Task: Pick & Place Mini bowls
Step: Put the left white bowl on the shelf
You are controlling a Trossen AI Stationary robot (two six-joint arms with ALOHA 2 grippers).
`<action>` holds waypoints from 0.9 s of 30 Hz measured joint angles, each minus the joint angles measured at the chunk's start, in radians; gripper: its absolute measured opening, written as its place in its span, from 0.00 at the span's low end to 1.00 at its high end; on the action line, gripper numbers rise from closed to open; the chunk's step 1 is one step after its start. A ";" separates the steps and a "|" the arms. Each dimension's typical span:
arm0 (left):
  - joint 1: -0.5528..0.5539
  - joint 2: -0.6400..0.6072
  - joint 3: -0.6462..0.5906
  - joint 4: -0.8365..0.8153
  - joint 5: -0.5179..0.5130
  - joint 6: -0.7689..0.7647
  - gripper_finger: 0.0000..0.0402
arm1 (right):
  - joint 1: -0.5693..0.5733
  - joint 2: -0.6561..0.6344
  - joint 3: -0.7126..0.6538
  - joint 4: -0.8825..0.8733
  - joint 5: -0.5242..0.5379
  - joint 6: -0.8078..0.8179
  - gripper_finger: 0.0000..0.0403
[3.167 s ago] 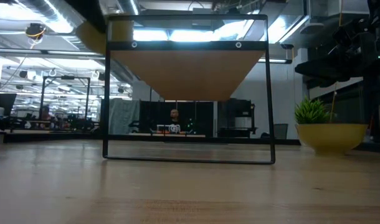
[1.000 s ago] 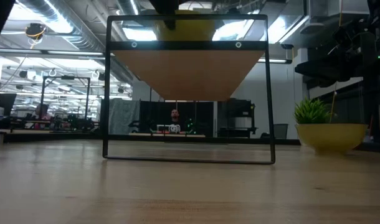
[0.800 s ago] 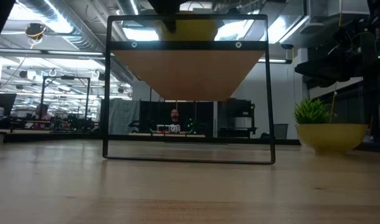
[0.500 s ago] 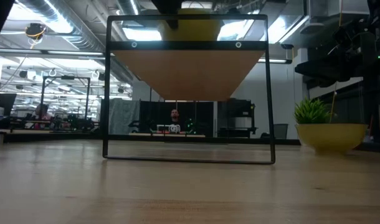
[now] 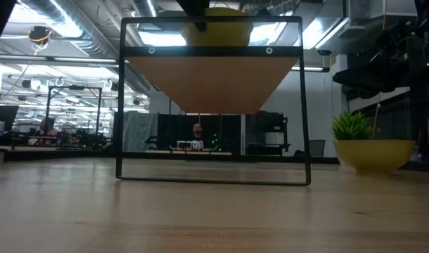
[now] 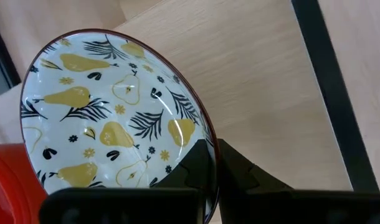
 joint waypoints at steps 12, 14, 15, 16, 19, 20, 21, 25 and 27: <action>-0.021 -0.003 -0.057 0.014 0.044 -0.067 0.02 | 0.000 0.000 0.000 0.000 0.000 0.000 0.19; -0.024 -0.003 -0.084 0.017 0.029 -0.068 0.02 | 0.000 0.000 0.000 0.000 0.000 0.000 0.19; -0.025 -0.003 -0.094 0.019 0.020 -0.073 0.02 | 0.000 0.000 0.000 0.000 0.000 0.000 0.19; -0.028 -0.005 -0.098 0.018 0.014 -0.076 0.02 | 0.000 0.000 0.000 0.000 0.000 0.000 0.19; -0.037 -0.005 -0.099 0.021 0.001 -0.084 0.02 | 0.000 0.000 0.000 0.000 0.000 0.000 0.19; -0.040 -0.005 -0.100 0.028 0.001 -0.084 0.02 | 0.000 0.000 0.000 0.000 0.000 0.000 0.19; -0.043 -0.005 -0.100 0.040 0.001 -0.084 0.02 | 0.000 0.000 0.000 0.000 0.000 0.000 0.19; -0.062 -0.005 -0.101 0.057 0.004 -0.084 0.04 | 0.000 0.000 0.000 0.000 0.000 0.000 0.19; -0.068 -0.005 -0.101 0.065 0.011 -0.084 0.06 | 0.000 0.000 0.000 0.000 0.000 0.000 0.19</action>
